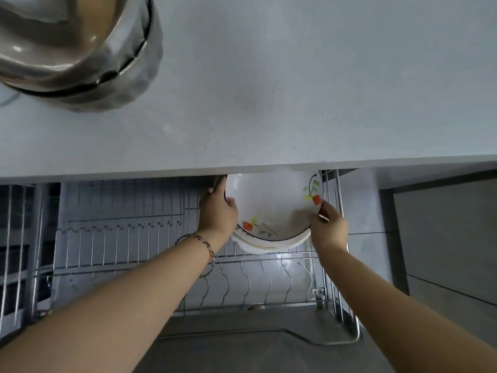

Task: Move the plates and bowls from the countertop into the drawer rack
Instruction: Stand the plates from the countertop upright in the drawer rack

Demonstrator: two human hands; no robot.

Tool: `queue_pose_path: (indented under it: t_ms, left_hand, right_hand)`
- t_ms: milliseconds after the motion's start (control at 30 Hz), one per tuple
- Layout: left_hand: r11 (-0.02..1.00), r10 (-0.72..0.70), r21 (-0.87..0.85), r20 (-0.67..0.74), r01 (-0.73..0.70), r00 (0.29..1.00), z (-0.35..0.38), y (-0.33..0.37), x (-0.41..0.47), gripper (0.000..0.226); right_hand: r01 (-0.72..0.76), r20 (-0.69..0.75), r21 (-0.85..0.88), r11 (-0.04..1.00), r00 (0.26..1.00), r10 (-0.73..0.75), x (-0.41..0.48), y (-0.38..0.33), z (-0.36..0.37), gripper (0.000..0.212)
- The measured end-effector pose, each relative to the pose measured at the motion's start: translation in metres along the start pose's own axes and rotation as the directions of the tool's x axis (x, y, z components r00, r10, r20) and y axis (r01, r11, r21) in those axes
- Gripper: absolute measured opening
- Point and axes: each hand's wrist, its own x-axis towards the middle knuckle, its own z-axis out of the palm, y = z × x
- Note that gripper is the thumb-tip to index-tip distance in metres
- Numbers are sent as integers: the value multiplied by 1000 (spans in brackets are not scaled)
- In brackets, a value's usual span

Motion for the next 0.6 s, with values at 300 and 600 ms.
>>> queue_pose_path:
  t_ms: [300,600]
  left_hand:
    - [986,-148,100,148,134,978,-7,9,-34,32]
    - [955,-95,296,366,-19,926,-7,125,-125,30]
  right_hand:
    - [37,193,-372,927,980,38,-5,-16,-11,43]
    - [300,522,-711,635,831,192,-33,-60,-136,40]
